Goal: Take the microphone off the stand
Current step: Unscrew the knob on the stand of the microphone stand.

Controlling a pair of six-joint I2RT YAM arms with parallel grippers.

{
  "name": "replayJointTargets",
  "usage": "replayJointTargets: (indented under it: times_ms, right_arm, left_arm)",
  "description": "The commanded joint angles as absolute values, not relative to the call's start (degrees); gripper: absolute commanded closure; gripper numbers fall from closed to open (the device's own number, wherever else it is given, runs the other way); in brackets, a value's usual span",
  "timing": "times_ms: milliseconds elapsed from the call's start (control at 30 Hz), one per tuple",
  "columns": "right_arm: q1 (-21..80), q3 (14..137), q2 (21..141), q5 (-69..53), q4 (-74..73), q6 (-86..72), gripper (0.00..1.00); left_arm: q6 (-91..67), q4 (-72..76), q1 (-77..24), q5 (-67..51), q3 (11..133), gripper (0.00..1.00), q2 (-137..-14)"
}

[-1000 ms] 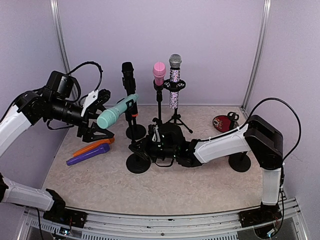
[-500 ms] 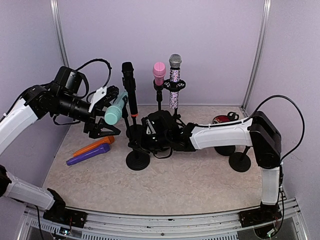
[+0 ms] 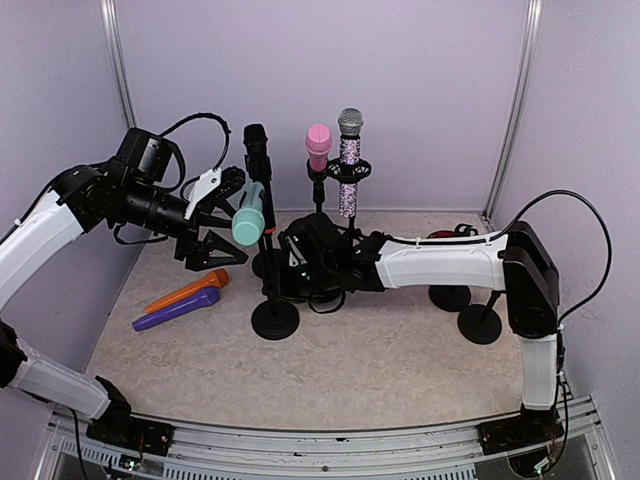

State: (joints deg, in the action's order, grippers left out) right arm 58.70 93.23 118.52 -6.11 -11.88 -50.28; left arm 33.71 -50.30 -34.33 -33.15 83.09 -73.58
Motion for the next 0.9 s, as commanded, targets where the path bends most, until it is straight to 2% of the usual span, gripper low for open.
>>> replayJointTargets:
  times_ms: [0,133,333,500,600,733,867]
  right_arm:
    - [58.29,92.66,123.32,3.11,-28.96,-43.89,1.00]
    - [58.42,93.72,122.60,3.21,-29.29,-41.67,0.98]
    - [59.25,98.79,121.70,0.08,-29.32,-37.94,0.69]
    - [58.70,90.00,114.72,-3.26,-18.24,-40.72,0.50]
    - [57.52,80.45,109.11,-9.38,-6.47,-43.48,0.48]
    - [55.33,67.36,102.67,-15.45,11.92,-48.33,0.52]
    - [54.35,64.29,102.37,-16.02,17.09,-49.47,0.56]
  left_arm:
    - [34.69,-49.03,-34.85,-33.28,84.48,0.21,-74.29]
    - [34.67,-48.77,-34.84,-33.13,84.17,0.21,-74.53]
    - [34.71,-48.47,-34.79,-32.81,83.43,0.21,-74.35]
    - [35.09,-48.50,-34.40,-32.52,82.04,0.21,-73.34]
    - [35.22,-48.80,-33.58,-32.88,81.20,0.21,-72.75]
    - [35.95,-50.15,-31.87,-34.05,80.82,0.21,-71.98]
    - [37.08,-51.69,-28.07,-35.94,79.74,0.21,-70.79]
